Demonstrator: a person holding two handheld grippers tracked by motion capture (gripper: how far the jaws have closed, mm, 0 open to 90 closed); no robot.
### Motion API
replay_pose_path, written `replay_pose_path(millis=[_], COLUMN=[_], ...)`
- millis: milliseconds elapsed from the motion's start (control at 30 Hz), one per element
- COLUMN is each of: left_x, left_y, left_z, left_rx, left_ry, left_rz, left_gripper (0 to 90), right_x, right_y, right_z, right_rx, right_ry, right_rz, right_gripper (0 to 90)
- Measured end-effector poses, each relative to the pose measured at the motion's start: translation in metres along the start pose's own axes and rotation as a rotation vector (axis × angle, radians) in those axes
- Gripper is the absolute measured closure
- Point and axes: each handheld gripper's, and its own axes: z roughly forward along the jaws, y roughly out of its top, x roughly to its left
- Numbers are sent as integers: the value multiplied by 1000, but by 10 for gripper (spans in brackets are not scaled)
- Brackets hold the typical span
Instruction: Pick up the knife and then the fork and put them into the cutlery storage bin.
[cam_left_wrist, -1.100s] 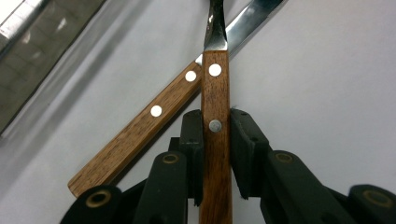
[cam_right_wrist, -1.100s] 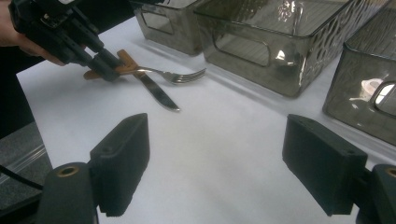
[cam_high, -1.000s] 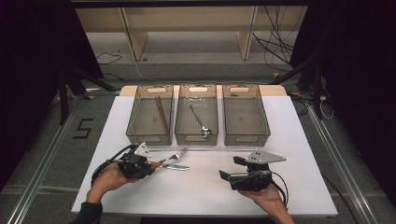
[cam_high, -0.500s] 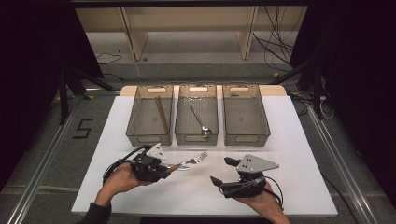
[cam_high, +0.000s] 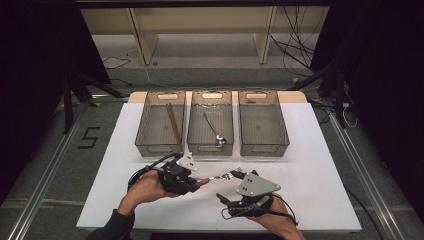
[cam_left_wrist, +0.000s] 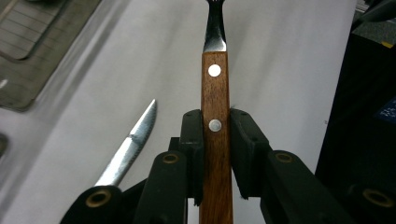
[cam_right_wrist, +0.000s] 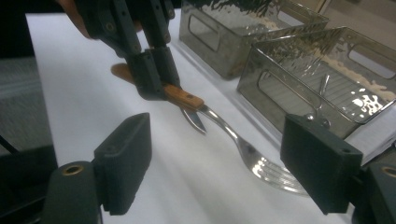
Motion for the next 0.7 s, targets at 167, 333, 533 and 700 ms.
replay_pose_path(millis=[167, 333, 533, 700], left_x=[-5, -11, -17, -19], left_y=[1, 4, 6, 7], left_z=[-1, -1, 1, 2], left_rx=[14, 24, 26, 38], left_ry=[-11, -28, -43, -53], left_rz=[10, 24, 34, 43], left_gripper=[758, 758, 758, 758], right_x=[6, 12, 21, 24], right_y=[-5, -7, -11, -14], right_z=[9, 14, 19, 22], right_rx=[43, 57, 90, 100], right_ry=[-38, -66, -112, -150], right_rz=[-102, -169, -307, -348], right_gripper=[303, 357, 431, 538])
